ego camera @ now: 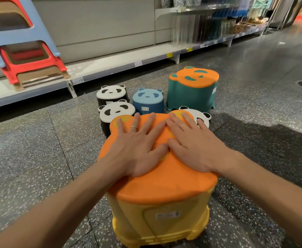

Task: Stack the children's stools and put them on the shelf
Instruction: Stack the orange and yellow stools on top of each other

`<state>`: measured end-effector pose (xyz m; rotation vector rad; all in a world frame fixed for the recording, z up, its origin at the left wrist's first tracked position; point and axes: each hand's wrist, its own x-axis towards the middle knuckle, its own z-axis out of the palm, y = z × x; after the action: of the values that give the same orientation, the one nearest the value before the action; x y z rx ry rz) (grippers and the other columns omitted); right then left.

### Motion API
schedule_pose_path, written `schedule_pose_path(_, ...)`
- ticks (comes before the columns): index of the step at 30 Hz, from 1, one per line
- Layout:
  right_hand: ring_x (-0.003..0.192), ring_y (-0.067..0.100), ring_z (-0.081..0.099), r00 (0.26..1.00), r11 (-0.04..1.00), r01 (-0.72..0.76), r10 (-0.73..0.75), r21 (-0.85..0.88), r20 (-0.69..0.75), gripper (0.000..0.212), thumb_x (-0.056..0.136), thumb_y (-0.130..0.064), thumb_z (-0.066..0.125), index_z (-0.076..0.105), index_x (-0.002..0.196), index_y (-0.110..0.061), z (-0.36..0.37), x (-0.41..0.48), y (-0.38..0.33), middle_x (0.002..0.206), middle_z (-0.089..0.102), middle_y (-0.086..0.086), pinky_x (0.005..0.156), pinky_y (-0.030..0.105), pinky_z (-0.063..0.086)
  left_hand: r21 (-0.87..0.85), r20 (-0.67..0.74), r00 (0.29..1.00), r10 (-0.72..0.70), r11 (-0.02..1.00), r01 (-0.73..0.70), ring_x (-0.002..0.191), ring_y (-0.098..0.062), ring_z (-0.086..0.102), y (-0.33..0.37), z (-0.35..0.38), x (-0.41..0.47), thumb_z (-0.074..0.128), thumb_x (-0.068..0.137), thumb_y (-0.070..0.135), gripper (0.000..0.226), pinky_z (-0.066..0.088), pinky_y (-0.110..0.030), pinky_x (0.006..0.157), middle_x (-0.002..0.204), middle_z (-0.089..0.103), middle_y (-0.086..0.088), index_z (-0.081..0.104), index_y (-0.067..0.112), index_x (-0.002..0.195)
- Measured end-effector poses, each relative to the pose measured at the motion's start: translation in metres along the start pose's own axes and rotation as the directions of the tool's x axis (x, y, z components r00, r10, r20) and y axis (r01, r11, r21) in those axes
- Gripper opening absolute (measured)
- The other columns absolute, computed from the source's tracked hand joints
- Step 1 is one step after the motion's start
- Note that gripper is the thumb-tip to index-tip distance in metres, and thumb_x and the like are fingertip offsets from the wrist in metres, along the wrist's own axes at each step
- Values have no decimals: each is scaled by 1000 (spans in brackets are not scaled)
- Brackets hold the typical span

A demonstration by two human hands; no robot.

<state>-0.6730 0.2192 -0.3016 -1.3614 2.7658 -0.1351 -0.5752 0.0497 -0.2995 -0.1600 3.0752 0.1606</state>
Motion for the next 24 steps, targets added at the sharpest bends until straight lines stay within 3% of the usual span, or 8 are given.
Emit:
schedule_pose_path(7, 157, 23, -16, 999, 1000, -31, 31, 3, 30, 87, 82, -58, -7, -5, 164, -26, -3, 2, -3, 171, -16, -6, 126, 51, -1, 0, -36, 999, -3, 1000, 3, 163, -29, -16, 1, 1, -4, -4, 87, 73, 81, -4, -67, 125, 175, -17, 12, -12, 46, 164)
schedule_pose_path(11, 158, 25, -12, 999, 999, -36, 36, 27, 23, 74, 95, -57, 6, 3, 164, -31, -5, -5, -7, 172, -10, -6, 126, 53, 3, -36, -72, 996, -51, 998, 48, 164, -26, -11, 3, 2, -5, 7, 95, 69, 77, -2, -65, 126, 176, -9, 13, -2, 41, 167)
schedule_pose_path(17, 158, 25, -13, 986, 994, -111, 108, 14, 126, 67, 101, -58, 10, -1, 163, -35, -15, -5, -12, 171, -15, -6, 124, 58, 8, -72, -24, 994, -110, 992, 108, 164, -35, -1, 6, -4, -8, 18, 103, 64, 71, 1, -75, 121, 178, 4, 4, 14, 36, 168)
schedule_pose_path(20, 158, 25, -12, 966, 987, -162, 156, 12, 208, 66, 102, -56, 12, 2, 164, -34, -23, -5, -17, 172, -15, -6, 122, 63, 12, -87, 18, 993, -116, 989, 117, 163, -36, -7, 8, -8, -9, 18, 105, 61, 70, -3, -76, 120, 178, -1, 2, 13, 32, 168)
schedule_pose_path(24, 155, 23, -25, 933, 986, -162, 142, 35, 331, 68, 100, -59, 7, -11, 161, -37, -31, 3, -14, 167, -28, -8, 121, 64, 11, -121, 88, 990, -112, 985, 122, 161, -35, -22, 6, -13, -5, 18, 105, 59, 72, -11, -76, 119, 176, -17, 2, 1, 32, 169)
